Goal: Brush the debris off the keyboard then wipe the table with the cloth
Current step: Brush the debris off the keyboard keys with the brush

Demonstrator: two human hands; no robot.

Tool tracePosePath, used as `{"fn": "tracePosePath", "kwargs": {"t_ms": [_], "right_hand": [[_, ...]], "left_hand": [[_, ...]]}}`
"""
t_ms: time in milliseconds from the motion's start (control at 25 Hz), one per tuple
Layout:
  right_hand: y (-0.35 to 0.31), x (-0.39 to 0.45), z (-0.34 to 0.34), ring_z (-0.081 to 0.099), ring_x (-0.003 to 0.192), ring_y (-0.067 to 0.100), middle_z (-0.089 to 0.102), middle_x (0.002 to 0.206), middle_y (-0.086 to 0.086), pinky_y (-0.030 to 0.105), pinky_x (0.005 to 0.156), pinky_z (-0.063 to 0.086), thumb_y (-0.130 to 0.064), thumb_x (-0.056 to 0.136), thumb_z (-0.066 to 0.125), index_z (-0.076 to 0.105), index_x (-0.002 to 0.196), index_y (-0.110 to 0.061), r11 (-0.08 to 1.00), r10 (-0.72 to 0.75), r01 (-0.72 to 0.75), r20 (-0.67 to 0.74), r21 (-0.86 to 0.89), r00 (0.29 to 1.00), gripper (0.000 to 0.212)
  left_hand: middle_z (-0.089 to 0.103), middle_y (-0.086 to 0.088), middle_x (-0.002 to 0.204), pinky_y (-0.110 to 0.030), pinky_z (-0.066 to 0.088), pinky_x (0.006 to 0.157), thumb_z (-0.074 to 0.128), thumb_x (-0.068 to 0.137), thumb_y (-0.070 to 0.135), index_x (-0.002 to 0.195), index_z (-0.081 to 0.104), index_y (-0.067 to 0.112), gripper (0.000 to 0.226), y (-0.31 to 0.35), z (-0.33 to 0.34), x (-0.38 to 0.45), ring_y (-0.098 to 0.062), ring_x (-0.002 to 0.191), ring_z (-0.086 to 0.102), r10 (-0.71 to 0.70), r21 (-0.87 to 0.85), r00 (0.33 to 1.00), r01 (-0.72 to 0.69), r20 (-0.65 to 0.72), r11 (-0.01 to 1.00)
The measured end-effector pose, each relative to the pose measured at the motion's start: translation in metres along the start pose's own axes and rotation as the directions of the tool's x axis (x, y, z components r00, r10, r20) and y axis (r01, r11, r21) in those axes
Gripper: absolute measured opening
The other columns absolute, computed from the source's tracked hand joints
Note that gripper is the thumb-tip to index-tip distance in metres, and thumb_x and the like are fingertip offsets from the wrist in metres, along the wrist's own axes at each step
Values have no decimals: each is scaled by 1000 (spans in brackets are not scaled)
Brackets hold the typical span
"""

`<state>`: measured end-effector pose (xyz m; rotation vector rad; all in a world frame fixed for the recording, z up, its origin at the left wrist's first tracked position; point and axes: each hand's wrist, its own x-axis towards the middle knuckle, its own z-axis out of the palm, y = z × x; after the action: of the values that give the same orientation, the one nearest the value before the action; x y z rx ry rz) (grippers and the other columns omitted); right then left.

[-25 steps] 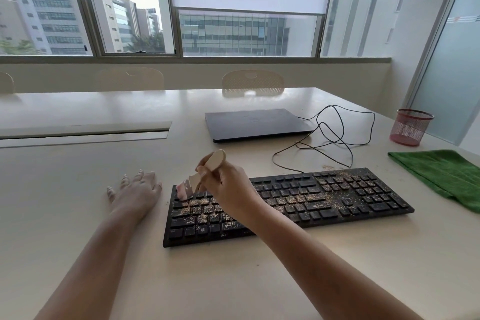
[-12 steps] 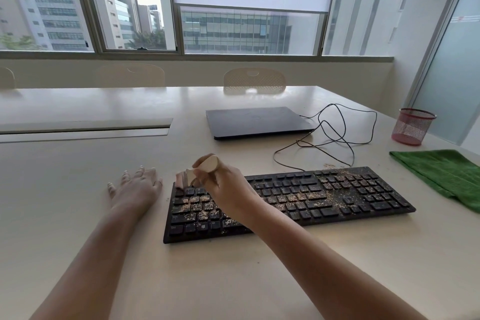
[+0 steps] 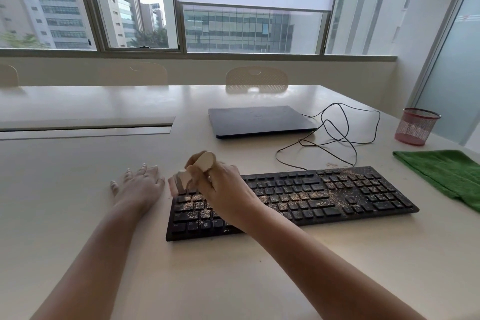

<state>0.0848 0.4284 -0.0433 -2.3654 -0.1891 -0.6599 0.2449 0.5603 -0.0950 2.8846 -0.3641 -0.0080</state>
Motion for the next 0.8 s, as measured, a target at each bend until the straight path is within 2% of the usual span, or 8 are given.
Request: {"fn": "tracePosePath", "kwargs": {"t_ms": [120, 240, 280, 400, 440, 600, 720, 800], "right_hand": [[1, -1, -1, 64, 84, 22, 69, 83, 3, 44, 89, 43, -29, 100, 39, 52, 104, -17, 999, 30, -29, 46, -38, 998, 18], [-4, 1, -4, 67, 77, 26, 67, 78, 5, 49, 79, 52, -28, 99, 39, 56, 100, -15, 977, 103, -106, 27, 186, 994, 22], [-5, 2, -6, 67, 79, 25, 68, 80, 4, 48, 80, 53, -28, 99, 39, 55, 102, -15, 972, 119, -120, 16, 202, 993, 21], [0, 3, -6, 66, 87, 25, 71, 87, 4, 47, 88, 48, -32, 100, 38, 53, 109, -18, 989, 117, -121, 52, 82, 992, 22], [-1, 2, -6, 66, 88, 25, 71, 85, 3, 47, 89, 47, -31, 100, 39, 54, 108, -17, 986, 130, -137, 73, 98, 989, 22], [-4, 0, -12, 67, 82, 31, 66, 75, 0, 48, 81, 52, -25, 99, 40, 56, 97, -20, 935, 187, -201, 76, 292, 979, 16], [-2, 0, -12, 65, 80, 23, 69, 84, 2, 39, 78, 53, -28, 99, 40, 54, 105, -20, 954, 169, -189, 102, 234, 980, 17], [-2, 0, -12, 64, 77, 18, 66, 78, 2, 39, 82, 54, -25, 99, 40, 56, 100, -17, 935, 189, -224, 151, 276, 970, 17]], "left_hand": [[11, 4, 158, -53, 5, 115, 25, 99, 43, 149, 21, 28, 52, 0, -1, 0, -25, 146, 7, -1, 0, 1000, 1, 3, 1000], [11, 4, 158, -53, 5, 115, 26, 100, 42, 149, 21, 27, 52, 1, -1, -2, -25, 146, 6, 1, -6, 1000, -1, 0, 1000], [10, 4, 158, -53, 5, 115, 26, 100, 42, 149, 21, 27, 51, 1, -2, -2, -25, 146, 6, 6, -8, 1000, -6, 1, 1000], [10, 4, 158, -54, 5, 115, 26, 100, 43, 149, 21, 27, 52, 1, -2, -1, -26, 146, 6, 6, 0, 1000, -6, 1, 1000], [10, 4, 158, -54, 5, 115, 26, 100, 43, 149, 21, 27, 52, 0, -2, -1, -25, 146, 7, 1, 3, 1000, -1, 1, 1000], [11, 4, 158, -53, 4, 116, 26, 100, 43, 148, 21, 27, 52, 1, -2, -3, -25, 146, 6, 4, 2, 1000, -4, -1, 1000], [10, 4, 158, -53, 4, 115, 25, 100, 43, 149, 21, 27, 52, 1, -3, -3, -25, 146, 6, 7, -1, 1000, -7, 6, 1000], [10, 4, 158, -53, 4, 115, 26, 100, 43, 148, 22, 27, 51, 1, -3, -3, -25, 146, 6, 3, -1, 1000, -3, 10, 1000]]}}
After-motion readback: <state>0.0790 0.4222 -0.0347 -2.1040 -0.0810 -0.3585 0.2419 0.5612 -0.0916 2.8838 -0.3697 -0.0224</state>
